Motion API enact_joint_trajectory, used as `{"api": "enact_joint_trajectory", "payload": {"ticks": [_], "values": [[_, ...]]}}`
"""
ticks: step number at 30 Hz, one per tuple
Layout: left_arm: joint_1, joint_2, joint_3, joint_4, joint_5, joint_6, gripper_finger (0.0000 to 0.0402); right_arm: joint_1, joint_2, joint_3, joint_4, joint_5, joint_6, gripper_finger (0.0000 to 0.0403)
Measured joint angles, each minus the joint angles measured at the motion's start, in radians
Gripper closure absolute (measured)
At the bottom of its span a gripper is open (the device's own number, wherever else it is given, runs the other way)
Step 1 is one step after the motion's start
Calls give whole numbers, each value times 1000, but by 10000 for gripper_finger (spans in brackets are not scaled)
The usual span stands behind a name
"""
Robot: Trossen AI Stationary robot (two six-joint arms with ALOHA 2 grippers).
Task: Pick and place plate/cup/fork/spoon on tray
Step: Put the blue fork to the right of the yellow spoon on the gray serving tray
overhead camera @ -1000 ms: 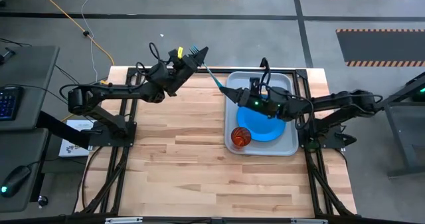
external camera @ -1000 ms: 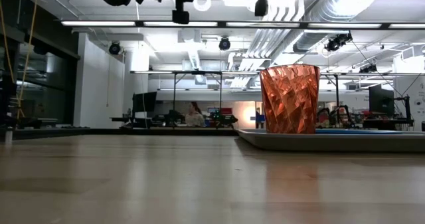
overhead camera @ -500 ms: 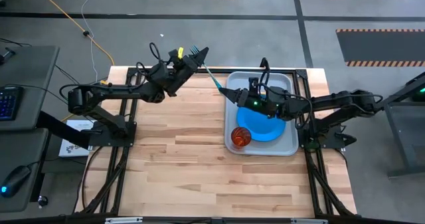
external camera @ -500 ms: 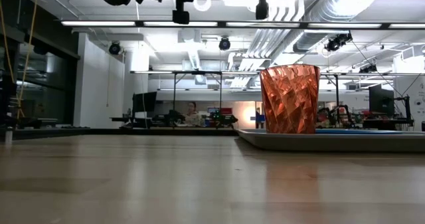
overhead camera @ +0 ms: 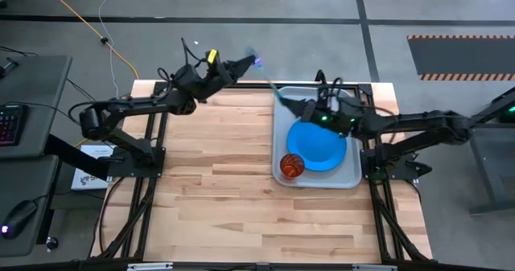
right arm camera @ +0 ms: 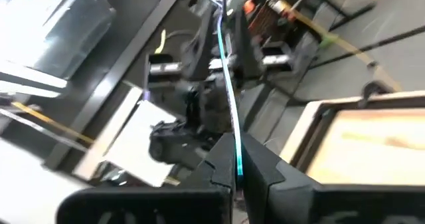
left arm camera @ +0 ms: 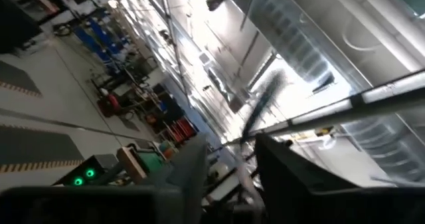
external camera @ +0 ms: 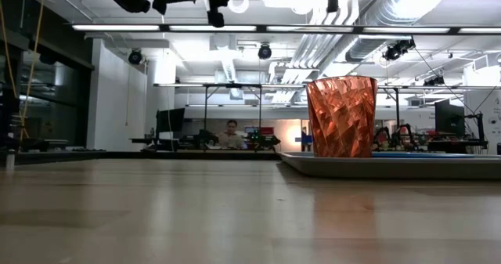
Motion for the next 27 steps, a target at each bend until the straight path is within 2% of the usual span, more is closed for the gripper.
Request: {"api": "enact_joint_trajectory", "payload": {"ticks": [6, 10, 12, 16, 18, 20, 23, 27], "values": [[25, -29, 0, 3, 127, -1, 197, -27, -201, 0, -284, 73, -53, 402], [39, -76, 0, 15, 295, 3, 171, -84, -355, 0, -567, 41, -18, 402], [41, -107, 0, 18, 379, 17, 169, -152, -426, 0, -726, -57, 35, 402], [31, -164, 0, 15, 468, 47, 171, -336, -499, 0, -1076, -356, 85, 402], [18, -186, 0, 15, 481, 66, 171, -433, -494, 0, -1252, -492, 33, 402], [4, -199, 0, 12, 488, 88, 171, -525, -466, 0, -1393, -585, -52, 402], [-18, -205, 0, 12, 488, 113, 172, -650, -406, 0, -1482, -655, -211, 403], [-37, -204, 0, 8, 488, 105, 172, -791, -301, 0, -1433, -747, -384, 403]]}}
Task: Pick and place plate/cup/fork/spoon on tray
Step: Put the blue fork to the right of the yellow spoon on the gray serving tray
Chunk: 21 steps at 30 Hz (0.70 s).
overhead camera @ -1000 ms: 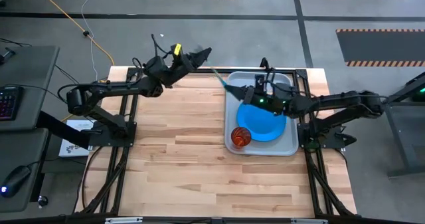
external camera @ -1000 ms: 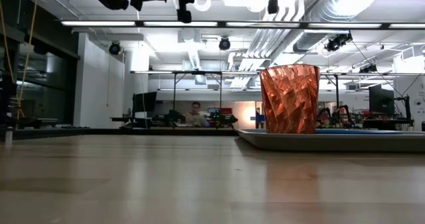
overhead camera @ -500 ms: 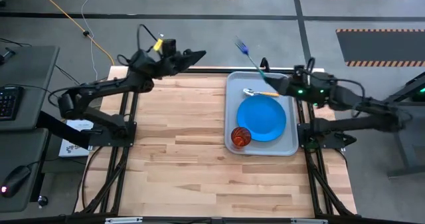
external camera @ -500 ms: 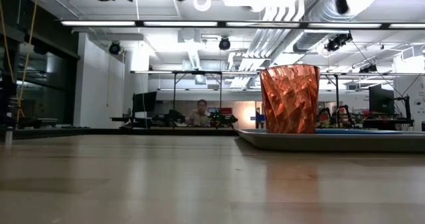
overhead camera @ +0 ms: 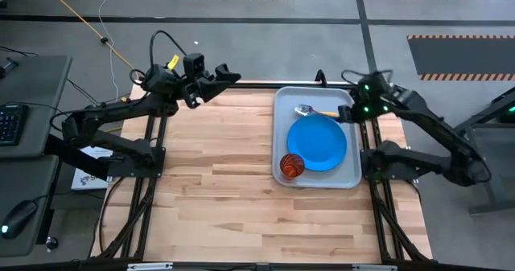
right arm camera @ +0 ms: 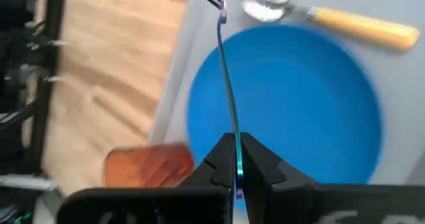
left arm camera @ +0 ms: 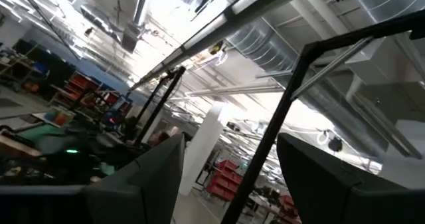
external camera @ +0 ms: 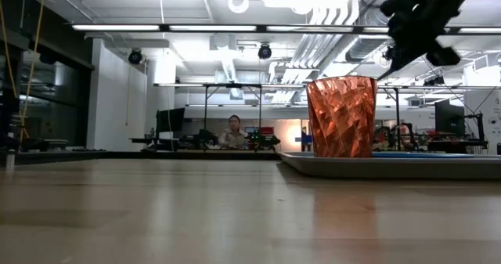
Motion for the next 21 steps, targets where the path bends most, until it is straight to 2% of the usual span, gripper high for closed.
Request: {"api": "enact_joint_trajectory", "payload": {"ticks": [3, 6, 12, 21], "values": [[-17, 0, 0, 0, -1, 0, 172, -98, 100, 0, 30, -28, -111, 403], [-32, 0, 0, 1, -4, 0, 172, -188, 207, 0, 62, -106, -220, 403], [-40, 0, 0, 1, -3, 1, 172, -302, 369, 0, 142, -261, -306, 403], [-10, 0, 0, 1, -1, 26, 172, -379, 510, 0, 174, -281, -312, 403]]}}
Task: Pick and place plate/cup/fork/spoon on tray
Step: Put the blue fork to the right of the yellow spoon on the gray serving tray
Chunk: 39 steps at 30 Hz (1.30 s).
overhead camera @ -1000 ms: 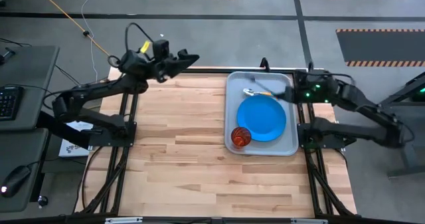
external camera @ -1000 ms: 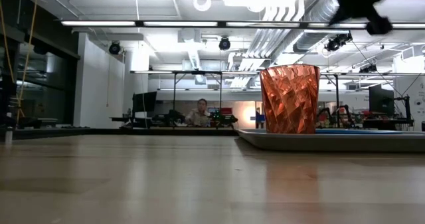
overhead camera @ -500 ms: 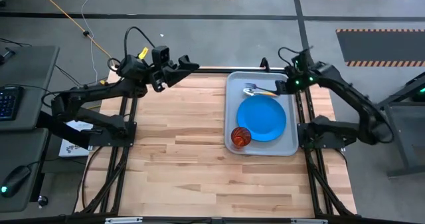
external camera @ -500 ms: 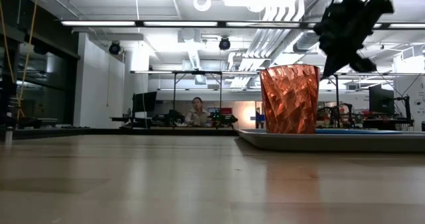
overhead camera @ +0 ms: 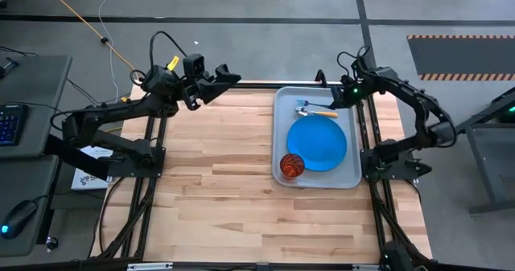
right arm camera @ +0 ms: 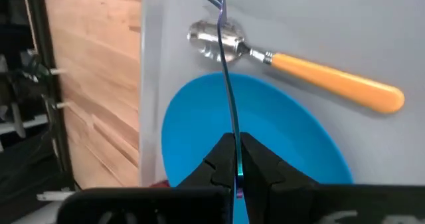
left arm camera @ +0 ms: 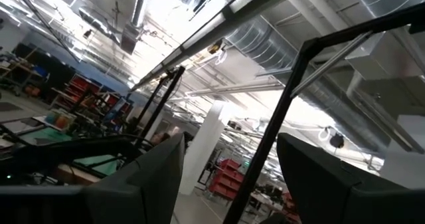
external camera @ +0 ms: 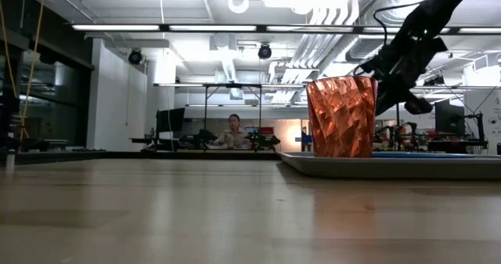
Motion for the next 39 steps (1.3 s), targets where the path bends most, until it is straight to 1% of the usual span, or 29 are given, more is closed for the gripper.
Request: {"api": "enact_joint_trajectory", "payload": {"ticks": [3, 6, 12, 16, 20, 22, 27, 29, 32, 36, 39], "values": [[0, 0, 0, -5, 0, 0, 172, -15, 41, 0, 15, -12, 18, 403], [0, 0, 0, -16, 0, 0, 172, -25, 84, 0, 22, -36, 1, 403], [0, 0, 0, -19, 0, 0, 172, -41, 149, 0, 31, -46, -20, 403], [0, 0, 0, -20, -6, 1, 172, -40, 161, 0, 72, -43, -22, 402], [0, 0, 0, -21, -37, 2, 172, -40, 162, 0, 118, -19, 0, 402], [0, 0, 0, -21, -53, 2, 172, -40, 162, 0, 130, -12, 19, 402], [0, 1, 0, -22, -54, 3, 172, -40, 162, 0, 141, 2, 42, 400], [0, 0, 0, -22, -54, 15, 172, -40, 162, 0, 141, 21, 51, 390], [0, 0, 0, -22, -54, 26, 172, -40, 164, 0, 149, 61, 88, 361], [0, 1, 0, -22, -54, 27, 172, -41, 164, 0, 161, 63, 106, 315], [0, 1, 0, -22, -54, 26, 172, -40, 164, 0, 173, 63, 121, 289]]}}
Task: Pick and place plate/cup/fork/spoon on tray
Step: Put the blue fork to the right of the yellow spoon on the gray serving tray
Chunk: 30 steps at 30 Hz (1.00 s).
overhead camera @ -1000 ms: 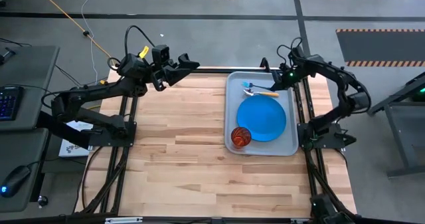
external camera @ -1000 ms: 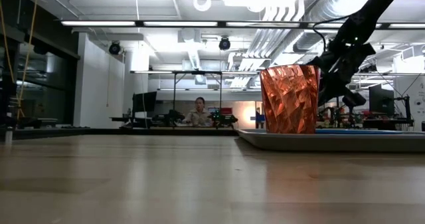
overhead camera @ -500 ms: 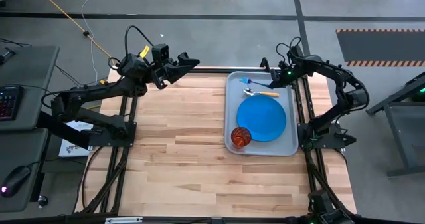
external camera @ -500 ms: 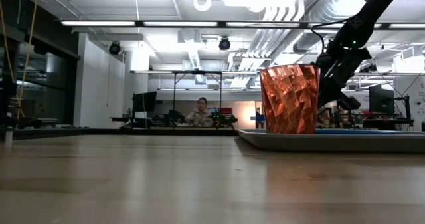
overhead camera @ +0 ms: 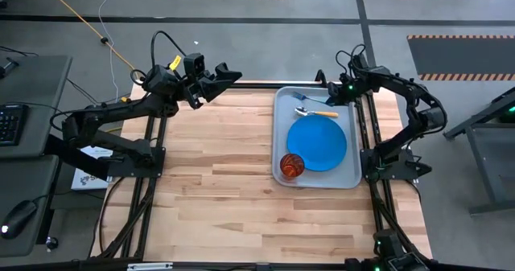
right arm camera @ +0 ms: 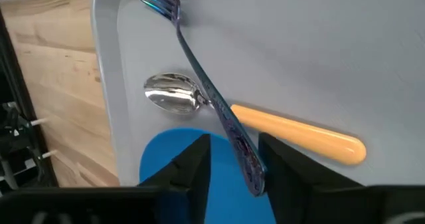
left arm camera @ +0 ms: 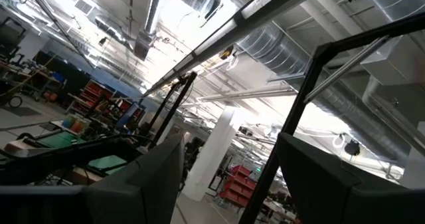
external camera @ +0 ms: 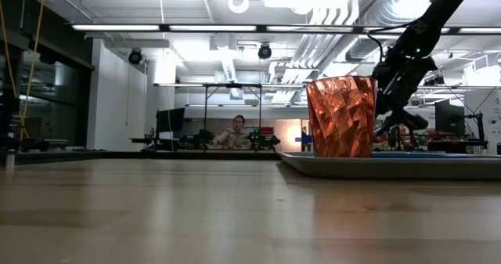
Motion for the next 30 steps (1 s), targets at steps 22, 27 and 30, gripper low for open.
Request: {"api": "enact_joint_trajectory", "payload": {"ticks": [22, 27, 30], "values": [[0, 0, 0, -57, 1, 1, 172, 61, -21, 0, 121, 277, 228, 261], [0, 0, 0, -56, 1, 1, 172, 85, -21, 0, 138, 376, 274, 261], [0, 0, 0, -56, 1, 1, 172, 102, -21, 0, 139, 436, 303, 261]]}}
